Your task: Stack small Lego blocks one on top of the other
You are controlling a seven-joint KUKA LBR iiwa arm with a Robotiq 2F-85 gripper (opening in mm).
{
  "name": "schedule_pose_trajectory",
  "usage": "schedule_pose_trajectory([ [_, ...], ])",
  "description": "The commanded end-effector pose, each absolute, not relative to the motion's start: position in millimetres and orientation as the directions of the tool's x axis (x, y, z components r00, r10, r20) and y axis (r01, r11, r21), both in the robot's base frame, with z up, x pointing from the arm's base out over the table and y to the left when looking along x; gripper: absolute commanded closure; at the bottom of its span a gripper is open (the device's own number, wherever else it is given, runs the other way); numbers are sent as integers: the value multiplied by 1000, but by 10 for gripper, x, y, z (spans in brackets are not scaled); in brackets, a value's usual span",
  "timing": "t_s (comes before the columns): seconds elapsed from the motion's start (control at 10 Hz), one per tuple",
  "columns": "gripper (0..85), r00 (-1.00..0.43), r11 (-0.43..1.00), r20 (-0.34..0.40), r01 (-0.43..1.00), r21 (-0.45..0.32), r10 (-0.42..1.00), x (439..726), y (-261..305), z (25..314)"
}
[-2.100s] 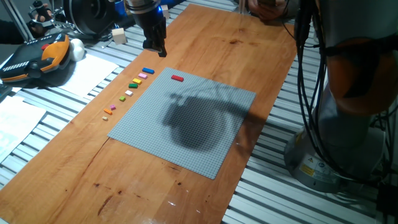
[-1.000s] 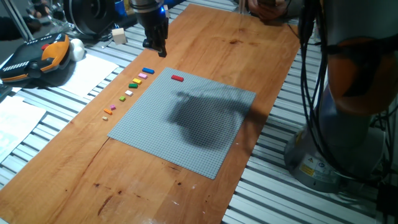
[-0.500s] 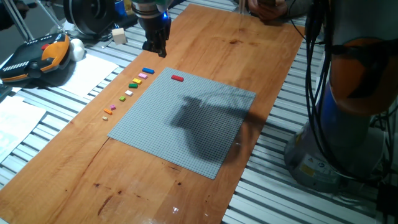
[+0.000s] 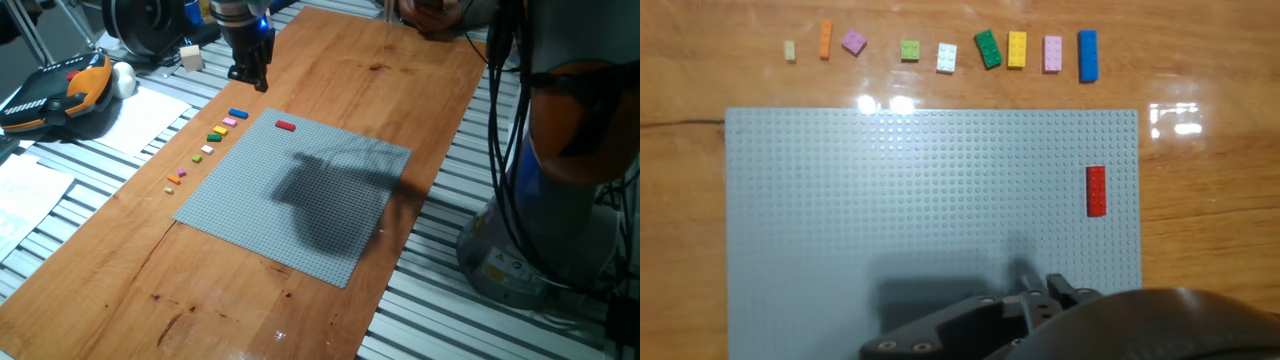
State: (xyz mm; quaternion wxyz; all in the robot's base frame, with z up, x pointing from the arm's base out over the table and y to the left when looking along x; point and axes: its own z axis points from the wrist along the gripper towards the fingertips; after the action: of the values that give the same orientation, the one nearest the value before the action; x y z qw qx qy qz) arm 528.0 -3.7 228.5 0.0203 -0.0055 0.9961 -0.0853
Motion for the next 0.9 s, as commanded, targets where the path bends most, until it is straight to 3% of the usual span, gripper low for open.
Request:
schedule_pose_trajectory([
  [0.0,680,-999,986,-39,-5,-165,-11,5422,-75,2207],
  [0.5,680,-999,993,-37,-20,-112,-25,6008,-372,1821],
  [0.8,680,-999,993,-16,-28,-115,-30,6143,-499,1720],
])
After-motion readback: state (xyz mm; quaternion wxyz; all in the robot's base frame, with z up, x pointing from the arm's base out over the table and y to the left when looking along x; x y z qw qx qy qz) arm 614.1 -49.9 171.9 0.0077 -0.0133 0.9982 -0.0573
